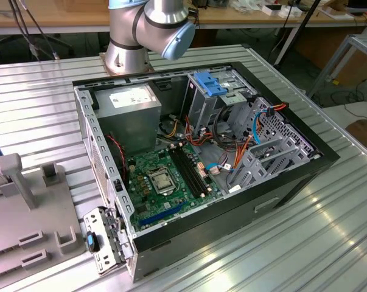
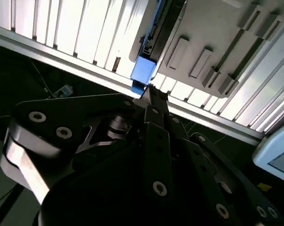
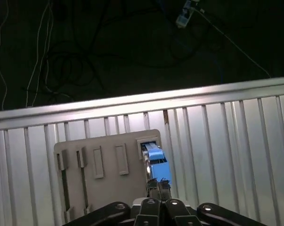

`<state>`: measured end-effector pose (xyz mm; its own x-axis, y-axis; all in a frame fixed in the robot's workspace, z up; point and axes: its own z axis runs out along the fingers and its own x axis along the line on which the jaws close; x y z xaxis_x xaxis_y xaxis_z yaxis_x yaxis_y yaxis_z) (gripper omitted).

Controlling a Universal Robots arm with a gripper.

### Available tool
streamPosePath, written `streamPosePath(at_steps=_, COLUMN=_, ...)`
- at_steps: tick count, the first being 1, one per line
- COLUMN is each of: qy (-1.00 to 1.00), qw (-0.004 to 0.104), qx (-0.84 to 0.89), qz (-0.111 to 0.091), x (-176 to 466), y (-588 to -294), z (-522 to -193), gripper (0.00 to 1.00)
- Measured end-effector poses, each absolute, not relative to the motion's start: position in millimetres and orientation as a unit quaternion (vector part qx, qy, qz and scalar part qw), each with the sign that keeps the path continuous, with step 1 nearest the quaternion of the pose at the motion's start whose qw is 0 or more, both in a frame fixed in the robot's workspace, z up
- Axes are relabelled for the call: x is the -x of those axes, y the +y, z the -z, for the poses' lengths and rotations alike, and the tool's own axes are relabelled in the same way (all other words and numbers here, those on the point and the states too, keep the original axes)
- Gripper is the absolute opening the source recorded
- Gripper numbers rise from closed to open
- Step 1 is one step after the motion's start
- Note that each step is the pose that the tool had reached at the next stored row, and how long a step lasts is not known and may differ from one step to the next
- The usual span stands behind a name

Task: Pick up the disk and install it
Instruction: 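Pick up the disk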

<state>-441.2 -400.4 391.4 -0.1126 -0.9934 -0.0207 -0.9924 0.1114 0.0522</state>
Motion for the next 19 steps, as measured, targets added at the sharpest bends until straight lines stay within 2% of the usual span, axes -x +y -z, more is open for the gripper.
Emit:
streamPosePath(at_steps=3, qy=-0.731, qw=0.008, qx=-0.682, qz=0.02, x=441.2, y=-400.4, z=-391.1, gripper=0.11)
streamPosePath(at_steps=7, qy=-0.726, qw=-0.01, qx=-0.687, qz=-0.006, x=441.4, y=-400.5, z=-391.0, gripper=0.11)
streamPosePath(at_steps=17, qy=-0.699, qw=-0.01, qx=-0.715, qz=-0.006, x=441.9, y=-400.3, z=-385.9, gripper=0.11)
streamPosePath(at_steps=18, qy=-0.699, qw=-0.01, qx=-0.715, qz=-0.006, x=441.9, y=-400.3, z=-385.9, gripper=0.24)
streamPosePath(at_steps=19, qy=-0.699, qw=-0.01, qx=-0.715, qz=-0.006, x=441.9, y=-400.3, z=-385.8, gripper=0.24)
